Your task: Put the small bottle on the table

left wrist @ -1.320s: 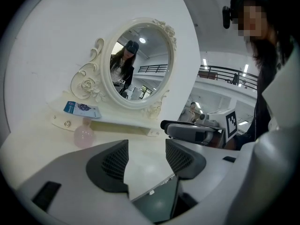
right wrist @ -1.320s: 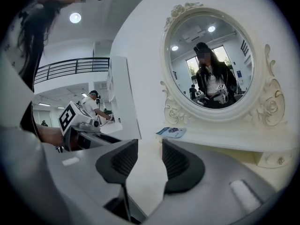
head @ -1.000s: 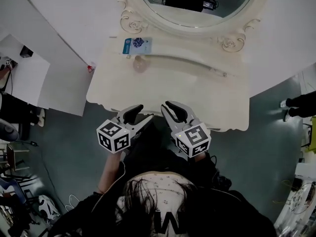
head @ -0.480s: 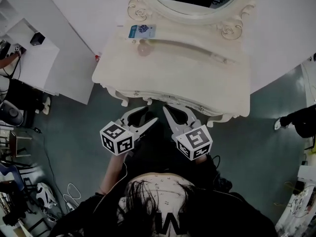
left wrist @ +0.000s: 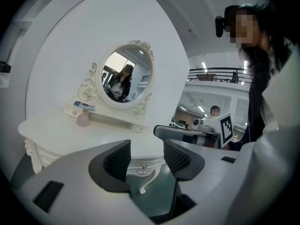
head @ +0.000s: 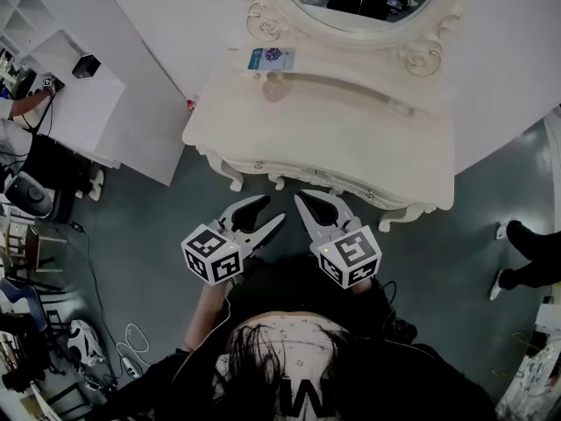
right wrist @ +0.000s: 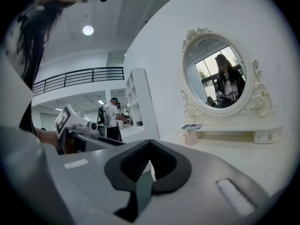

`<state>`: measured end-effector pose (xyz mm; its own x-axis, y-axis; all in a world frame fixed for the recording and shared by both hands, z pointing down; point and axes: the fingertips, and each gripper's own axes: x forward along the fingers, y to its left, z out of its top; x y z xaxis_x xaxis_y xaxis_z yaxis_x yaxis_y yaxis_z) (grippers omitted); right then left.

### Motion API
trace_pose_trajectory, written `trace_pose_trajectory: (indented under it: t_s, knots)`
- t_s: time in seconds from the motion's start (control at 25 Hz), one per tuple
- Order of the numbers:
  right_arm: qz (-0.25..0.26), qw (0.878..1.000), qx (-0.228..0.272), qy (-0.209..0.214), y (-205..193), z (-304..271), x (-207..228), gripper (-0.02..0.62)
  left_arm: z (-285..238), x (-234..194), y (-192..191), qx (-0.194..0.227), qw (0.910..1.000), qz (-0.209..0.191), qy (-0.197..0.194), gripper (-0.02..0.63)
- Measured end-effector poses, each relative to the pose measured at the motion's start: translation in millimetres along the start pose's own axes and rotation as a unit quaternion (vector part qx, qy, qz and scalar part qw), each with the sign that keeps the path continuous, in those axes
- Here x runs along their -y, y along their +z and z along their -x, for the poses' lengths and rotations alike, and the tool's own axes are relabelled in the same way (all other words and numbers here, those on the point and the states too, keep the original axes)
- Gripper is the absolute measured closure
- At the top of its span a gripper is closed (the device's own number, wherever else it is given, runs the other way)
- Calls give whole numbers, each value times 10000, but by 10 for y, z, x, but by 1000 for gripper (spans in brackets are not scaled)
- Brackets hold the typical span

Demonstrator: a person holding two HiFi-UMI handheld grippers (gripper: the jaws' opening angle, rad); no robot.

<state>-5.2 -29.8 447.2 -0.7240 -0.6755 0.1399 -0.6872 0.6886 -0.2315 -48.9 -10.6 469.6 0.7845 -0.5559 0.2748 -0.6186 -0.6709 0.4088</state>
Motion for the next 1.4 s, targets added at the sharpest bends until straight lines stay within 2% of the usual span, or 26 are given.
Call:
trace_pose_trajectory:
  t_s: [0.32,0.76,1.08,1.4]
  knots:
    - [-113,9999,32,-15,12,-138,-257,586,342,-75,39,107,9999,-55,44,419]
    - [-110,9997,-110,-203,-206,-303,-1067,586,1170,-217,-176,174,9998,10,-81,495]
    - [-91,9991,-125,-400,-357,-360,-1712,586,1780,-271,-373,99,9996,-54,-270,508]
    - [20,9982,-202,-559,-548,-301,-2163,586,2117,-241,-587,72,9987,-82,-504,508]
